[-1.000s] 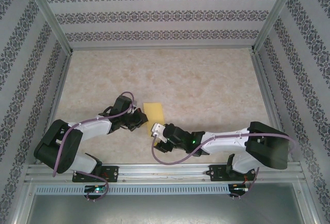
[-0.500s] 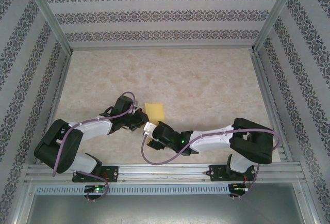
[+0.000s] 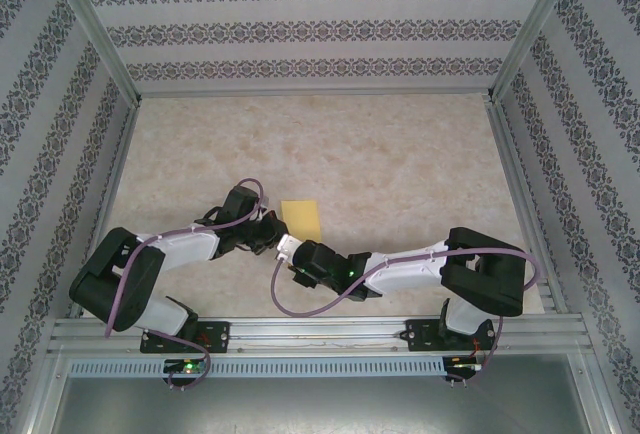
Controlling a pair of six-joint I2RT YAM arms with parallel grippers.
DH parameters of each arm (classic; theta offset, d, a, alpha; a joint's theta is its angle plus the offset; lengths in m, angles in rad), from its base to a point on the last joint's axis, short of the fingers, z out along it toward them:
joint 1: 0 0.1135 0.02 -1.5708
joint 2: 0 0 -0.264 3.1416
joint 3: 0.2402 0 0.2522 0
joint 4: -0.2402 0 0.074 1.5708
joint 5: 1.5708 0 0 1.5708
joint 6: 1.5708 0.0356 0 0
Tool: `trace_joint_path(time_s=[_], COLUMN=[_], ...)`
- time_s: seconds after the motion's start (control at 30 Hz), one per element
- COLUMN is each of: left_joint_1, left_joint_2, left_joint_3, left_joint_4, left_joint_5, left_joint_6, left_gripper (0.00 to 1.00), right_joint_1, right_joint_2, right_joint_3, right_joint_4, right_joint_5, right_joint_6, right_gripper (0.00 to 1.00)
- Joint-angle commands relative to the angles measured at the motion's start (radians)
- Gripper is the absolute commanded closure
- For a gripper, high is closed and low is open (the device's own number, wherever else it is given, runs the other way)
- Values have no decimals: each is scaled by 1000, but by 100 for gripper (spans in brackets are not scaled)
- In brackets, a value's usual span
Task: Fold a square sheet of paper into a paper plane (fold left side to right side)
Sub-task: Third fold the triangle at the center of the table.
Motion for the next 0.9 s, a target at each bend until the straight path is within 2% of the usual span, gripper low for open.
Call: trace_joint_path(time_s=[0.0, 0.1, 0.2, 0.3, 0.4, 0.63, 0.87], left_joint_1=[-13, -11, -6, 10, 30, 87, 88], left_joint_2=[12, 10, -8, -42, -106, -217, -105], left_joint_3=[4, 5, 11, 22, 45, 103, 213], left_joint_4=[29, 20, -22, -86, -203, -369, -386], left_joint_5=[-2, -10, -28, -31, -54, -70, -7], left_joint_6=[1, 14, 41, 77, 137, 256, 330], left_gripper=[97, 91, 83, 71, 65, 64, 72], right_joint_1=[3, -4, -22, -53, -92, -183, -242], right_joint_2=[4, -4, -20, -41, -65, -87, -39], right_joint_3=[-6, -20, -39, -61, -87, -117, -123], right_joint_4=[4, 7, 15, 27, 47, 111, 194], right_joint_5=[-21, -45, -92, -166, -250, -476, -634], right_joint_6=[46, 84, 132, 182, 220, 316, 417], right_gripper=[89, 100, 100, 100, 100, 100, 100])
